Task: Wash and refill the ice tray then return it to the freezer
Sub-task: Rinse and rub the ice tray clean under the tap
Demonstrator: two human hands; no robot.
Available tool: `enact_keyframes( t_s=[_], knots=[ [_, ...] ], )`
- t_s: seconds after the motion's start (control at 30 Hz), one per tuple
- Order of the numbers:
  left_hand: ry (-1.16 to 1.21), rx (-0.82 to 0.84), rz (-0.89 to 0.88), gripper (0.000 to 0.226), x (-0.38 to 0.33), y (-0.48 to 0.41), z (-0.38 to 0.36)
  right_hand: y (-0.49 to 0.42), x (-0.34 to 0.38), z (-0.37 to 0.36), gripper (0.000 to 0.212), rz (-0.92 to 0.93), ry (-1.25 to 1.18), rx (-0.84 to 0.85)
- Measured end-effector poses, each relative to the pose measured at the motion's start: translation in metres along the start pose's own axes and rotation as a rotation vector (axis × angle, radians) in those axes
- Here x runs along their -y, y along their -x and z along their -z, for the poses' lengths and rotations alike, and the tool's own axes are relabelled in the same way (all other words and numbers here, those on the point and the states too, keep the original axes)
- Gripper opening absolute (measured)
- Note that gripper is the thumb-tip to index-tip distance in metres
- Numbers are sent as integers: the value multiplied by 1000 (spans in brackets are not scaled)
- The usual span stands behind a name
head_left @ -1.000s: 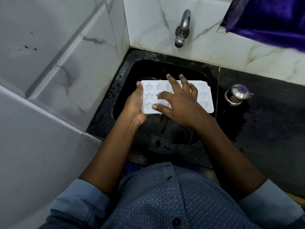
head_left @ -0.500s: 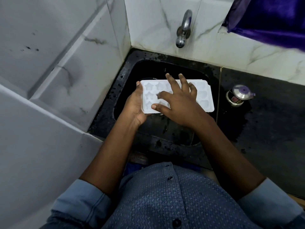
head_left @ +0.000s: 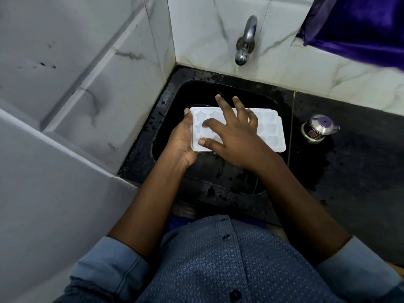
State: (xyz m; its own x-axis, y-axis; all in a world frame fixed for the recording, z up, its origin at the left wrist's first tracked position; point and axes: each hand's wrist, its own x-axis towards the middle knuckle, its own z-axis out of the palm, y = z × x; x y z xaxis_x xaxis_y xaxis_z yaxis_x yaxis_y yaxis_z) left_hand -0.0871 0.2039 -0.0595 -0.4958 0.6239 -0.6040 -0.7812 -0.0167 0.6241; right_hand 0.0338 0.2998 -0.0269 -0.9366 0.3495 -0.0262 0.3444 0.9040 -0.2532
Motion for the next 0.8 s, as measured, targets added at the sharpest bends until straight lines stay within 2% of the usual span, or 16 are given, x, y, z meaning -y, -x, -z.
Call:
enact_keyframes(
  t_s=[0.23,0.4,0.57,0.8],
  knots=[
    [11,40,17,74,3,2,0,-5,7,-5,57,2,37,80],
    [19,18,26,75,4,-1,3,-7,8,-2,53,21,20,-21],
    [31,26,3,75,2,0,2,-8,12,-4,56,2,25,79],
    [17,30,1,75,4,0,3,-5,15,2,49,15,1,20]
  ],
)
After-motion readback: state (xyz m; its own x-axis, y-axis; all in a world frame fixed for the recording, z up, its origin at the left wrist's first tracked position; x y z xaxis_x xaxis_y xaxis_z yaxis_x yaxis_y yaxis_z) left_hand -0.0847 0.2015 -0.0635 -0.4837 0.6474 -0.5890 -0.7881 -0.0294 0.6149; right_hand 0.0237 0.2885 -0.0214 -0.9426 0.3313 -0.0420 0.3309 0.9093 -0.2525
